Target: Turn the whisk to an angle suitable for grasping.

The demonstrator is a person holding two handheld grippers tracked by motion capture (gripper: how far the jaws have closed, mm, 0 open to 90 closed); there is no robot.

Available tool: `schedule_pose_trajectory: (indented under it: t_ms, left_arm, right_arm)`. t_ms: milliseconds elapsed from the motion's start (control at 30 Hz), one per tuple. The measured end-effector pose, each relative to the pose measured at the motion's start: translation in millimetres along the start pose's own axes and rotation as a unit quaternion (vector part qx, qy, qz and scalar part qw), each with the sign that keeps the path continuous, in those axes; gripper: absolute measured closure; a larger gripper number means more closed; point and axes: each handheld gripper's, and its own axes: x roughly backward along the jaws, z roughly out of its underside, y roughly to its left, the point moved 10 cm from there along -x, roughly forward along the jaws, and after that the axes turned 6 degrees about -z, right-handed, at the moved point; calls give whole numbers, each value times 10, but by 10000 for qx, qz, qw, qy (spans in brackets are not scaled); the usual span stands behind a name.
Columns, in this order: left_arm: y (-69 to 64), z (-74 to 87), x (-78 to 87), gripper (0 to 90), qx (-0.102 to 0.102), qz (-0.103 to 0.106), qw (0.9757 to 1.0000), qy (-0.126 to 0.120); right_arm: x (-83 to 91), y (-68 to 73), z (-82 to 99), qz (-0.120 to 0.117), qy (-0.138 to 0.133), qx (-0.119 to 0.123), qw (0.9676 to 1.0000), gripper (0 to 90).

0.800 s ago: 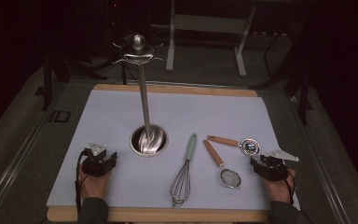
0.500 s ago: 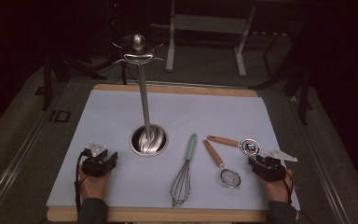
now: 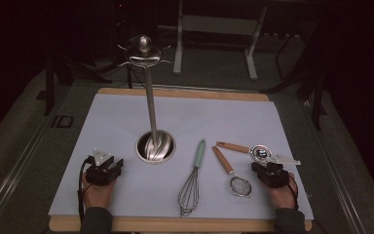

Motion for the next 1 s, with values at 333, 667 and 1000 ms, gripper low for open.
schedule_pose_trajectory:
  t_ms: [333,667,1000]
  left_arm:
    - [-15,0,0,597,-92,-61,9999,-18]
    - [-22,4,-3,594,-162,-102,9998,-4]
    - [-32,8,-10,588,-256,-149,9996,23]
  right_arm:
    - [-68,347,-302,-379,-53,266,9989,897]
    - [-172,730,-566,-634,-46,601,9962,899]
    - [-393,1068,-729,-835,70,753,9936,899]
